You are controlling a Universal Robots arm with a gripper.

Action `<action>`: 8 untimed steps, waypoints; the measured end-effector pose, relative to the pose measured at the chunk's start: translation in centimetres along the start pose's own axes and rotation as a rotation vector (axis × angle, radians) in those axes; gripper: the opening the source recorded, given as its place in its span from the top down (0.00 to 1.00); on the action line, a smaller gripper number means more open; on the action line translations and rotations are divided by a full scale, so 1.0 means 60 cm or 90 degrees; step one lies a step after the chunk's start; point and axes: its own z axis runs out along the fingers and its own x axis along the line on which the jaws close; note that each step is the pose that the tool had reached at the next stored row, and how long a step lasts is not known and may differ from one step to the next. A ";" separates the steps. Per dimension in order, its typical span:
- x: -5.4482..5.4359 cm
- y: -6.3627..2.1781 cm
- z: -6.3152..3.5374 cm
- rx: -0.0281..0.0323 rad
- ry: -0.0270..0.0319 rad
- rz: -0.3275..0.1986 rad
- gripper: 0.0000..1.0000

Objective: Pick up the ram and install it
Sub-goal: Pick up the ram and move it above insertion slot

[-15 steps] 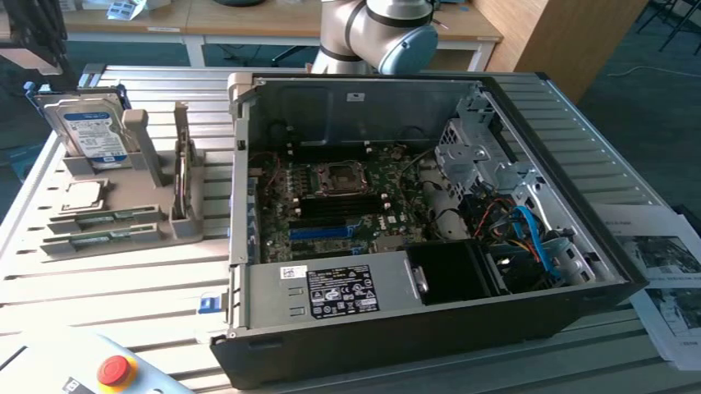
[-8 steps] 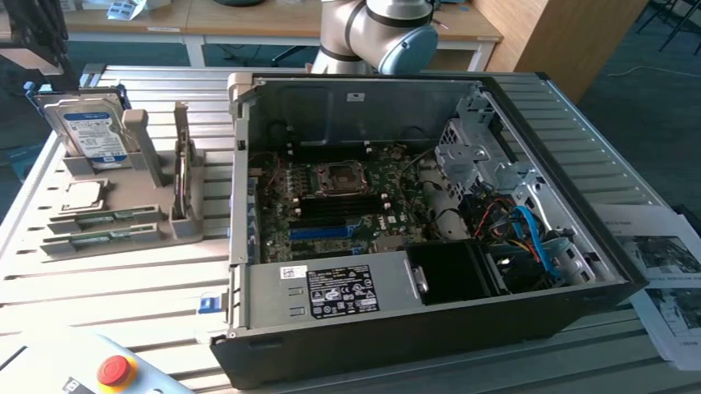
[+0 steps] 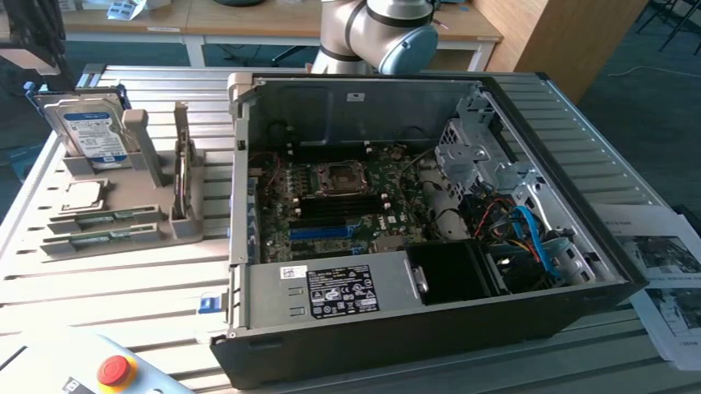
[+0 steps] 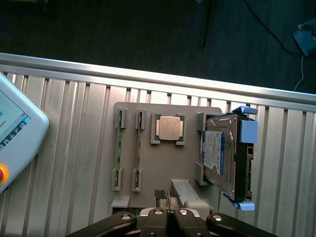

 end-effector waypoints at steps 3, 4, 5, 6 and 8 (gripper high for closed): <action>0.000 0.000 0.000 -0.0001 0.0000 0.001 0.90; 0.000 0.000 0.000 0.0000 -0.0001 0.003 0.90; 0.000 0.000 0.000 0.0001 -0.0001 0.004 0.90; 0.000 0.000 0.000 0.0001 -0.0002 0.005 0.90; 0.000 0.000 0.000 0.0002 -0.0002 0.005 0.90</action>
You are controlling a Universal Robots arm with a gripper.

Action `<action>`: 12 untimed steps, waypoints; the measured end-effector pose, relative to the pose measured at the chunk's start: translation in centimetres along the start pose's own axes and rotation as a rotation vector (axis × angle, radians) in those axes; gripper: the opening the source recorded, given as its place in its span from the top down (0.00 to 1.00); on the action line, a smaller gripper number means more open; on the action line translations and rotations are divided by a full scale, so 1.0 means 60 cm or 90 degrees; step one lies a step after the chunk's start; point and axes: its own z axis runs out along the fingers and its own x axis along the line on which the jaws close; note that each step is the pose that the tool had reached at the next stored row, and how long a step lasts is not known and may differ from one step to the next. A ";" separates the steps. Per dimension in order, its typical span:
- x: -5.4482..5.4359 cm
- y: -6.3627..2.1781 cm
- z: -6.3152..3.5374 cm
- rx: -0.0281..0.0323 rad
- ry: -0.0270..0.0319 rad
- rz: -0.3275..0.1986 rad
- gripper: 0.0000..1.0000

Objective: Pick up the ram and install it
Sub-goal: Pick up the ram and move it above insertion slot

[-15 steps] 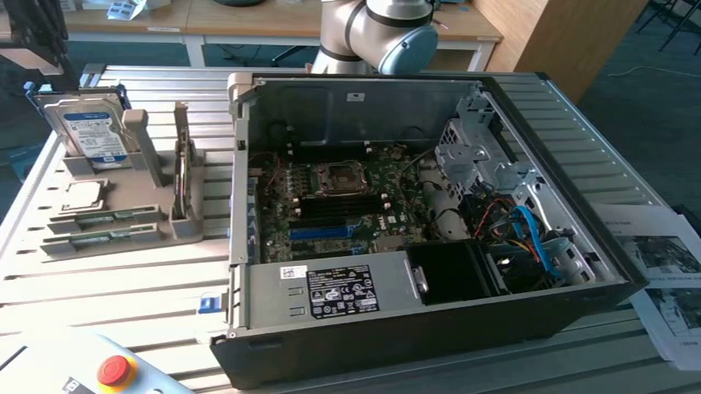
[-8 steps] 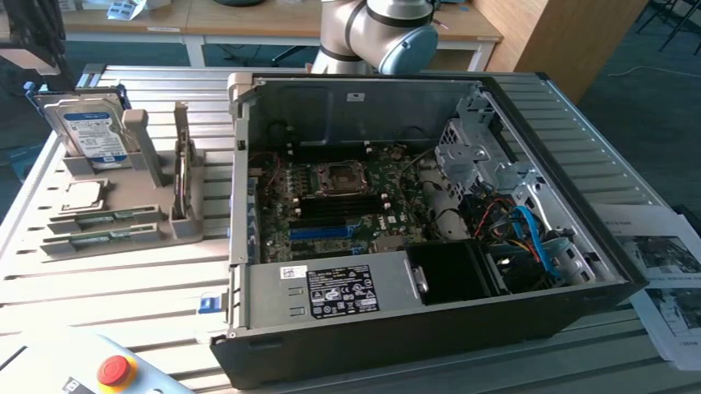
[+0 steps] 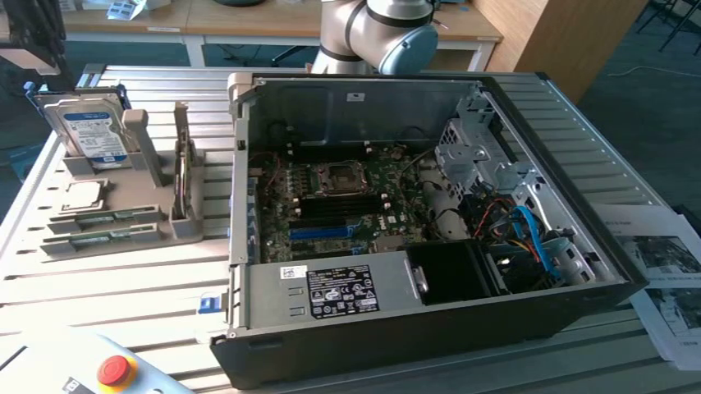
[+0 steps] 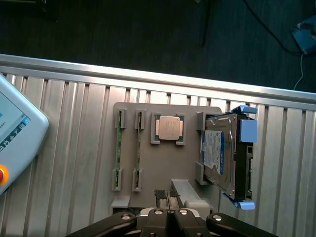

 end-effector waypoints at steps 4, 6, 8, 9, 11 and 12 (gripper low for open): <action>0.000 0.000 0.000 0.0000 0.0000 0.000 0.90; 0.000 0.000 0.000 0.0000 0.0000 0.000 0.90; 0.000 0.000 0.000 0.0000 0.0000 0.000 0.90; 0.000 0.000 0.000 0.0000 0.0000 0.000 0.90; 0.000 0.000 0.000 0.0000 0.0000 0.000 0.90; 0.000 0.000 0.000 0.0000 0.0000 0.000 0.90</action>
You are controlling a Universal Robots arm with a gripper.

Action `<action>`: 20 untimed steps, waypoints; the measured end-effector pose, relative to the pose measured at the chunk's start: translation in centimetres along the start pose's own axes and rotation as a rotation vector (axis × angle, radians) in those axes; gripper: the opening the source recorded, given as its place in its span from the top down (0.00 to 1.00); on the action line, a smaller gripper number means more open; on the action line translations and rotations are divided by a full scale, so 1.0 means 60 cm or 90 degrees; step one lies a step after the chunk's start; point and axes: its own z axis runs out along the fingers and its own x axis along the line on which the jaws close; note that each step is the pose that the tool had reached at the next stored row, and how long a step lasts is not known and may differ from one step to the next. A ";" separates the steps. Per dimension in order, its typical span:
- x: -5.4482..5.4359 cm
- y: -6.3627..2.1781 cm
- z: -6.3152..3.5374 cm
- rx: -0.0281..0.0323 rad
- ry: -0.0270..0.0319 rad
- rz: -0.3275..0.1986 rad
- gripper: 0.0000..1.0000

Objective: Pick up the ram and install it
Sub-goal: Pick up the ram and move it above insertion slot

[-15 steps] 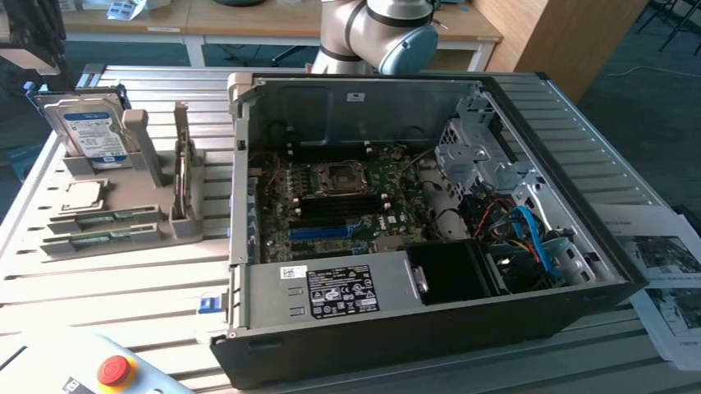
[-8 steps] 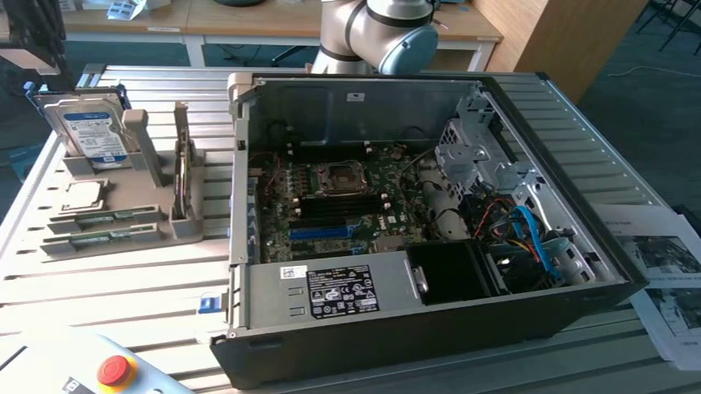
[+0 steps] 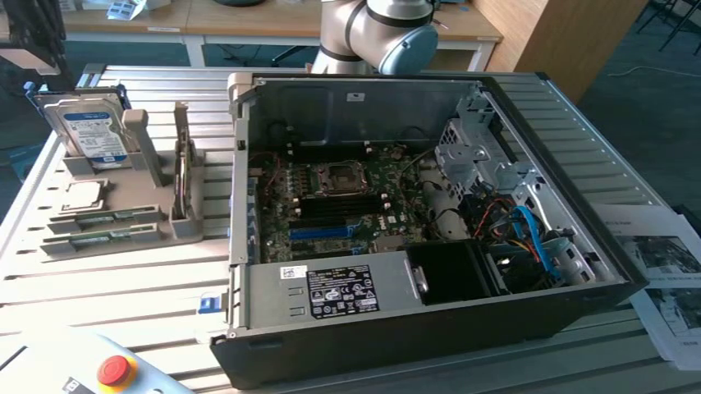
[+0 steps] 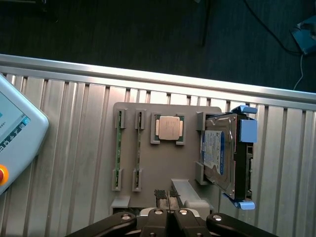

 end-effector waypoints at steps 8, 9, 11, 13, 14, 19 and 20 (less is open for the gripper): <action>0.009 0.001 0.000 0.0000 0.0000 0.000 0.90; 0.011 0.001 0.000 0.0000 0.0000 0.000 0.90; 0.017 0.002 0.000 0.0000 0.0000 0.000 0.90; 0.024 0.002 -0.001 0.0000 0.0000 0.000 0.90; 0.027 0.002 -0.001 -0.0001 0.0000 0.000 0.90; 0.041 0.004 -0.001 -0.0001 0.0000 0.000 0.90; 0.044 0.004 -0.001 -0.0001 0.0000 0.000 0.90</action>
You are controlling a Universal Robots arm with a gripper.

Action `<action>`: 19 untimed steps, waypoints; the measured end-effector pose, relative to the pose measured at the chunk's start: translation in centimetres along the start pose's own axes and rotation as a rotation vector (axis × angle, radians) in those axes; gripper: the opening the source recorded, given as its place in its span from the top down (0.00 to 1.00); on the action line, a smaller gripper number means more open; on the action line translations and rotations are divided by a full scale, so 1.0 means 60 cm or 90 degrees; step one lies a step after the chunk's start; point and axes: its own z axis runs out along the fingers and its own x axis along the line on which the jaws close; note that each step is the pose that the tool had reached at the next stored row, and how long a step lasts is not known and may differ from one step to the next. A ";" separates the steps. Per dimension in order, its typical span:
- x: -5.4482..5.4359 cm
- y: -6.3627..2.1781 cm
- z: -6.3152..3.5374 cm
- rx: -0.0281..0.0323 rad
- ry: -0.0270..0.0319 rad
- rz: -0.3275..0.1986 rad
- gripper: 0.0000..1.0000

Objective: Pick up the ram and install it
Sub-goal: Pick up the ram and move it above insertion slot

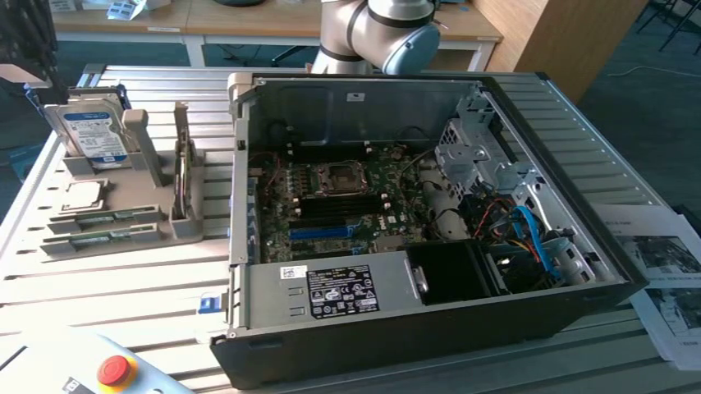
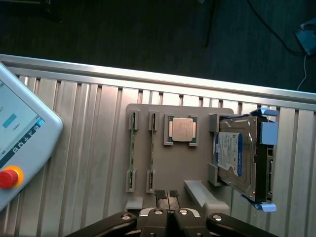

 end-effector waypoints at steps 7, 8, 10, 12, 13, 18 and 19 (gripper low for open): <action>0.002 0.000 0.000 0.0000 0.0000 0.000 0.90; 0.002 0.000 0.000 0.0000 -0.0001 0.000 0.90; 0.002 0.000 0.000 0.0000 0.0000 0.000 0.90; 0.002 0.000 0.000 0.0000 0.0000 0.000 0.89; 0.002 0.000 0.000 0.0000 0.0000 0.000 0.84; 0.002 0.000 0.000 0.0000 0.0000 0.000 0.70; 0.002 0.000 0.000 0.0000 0.0000 0.000 0.70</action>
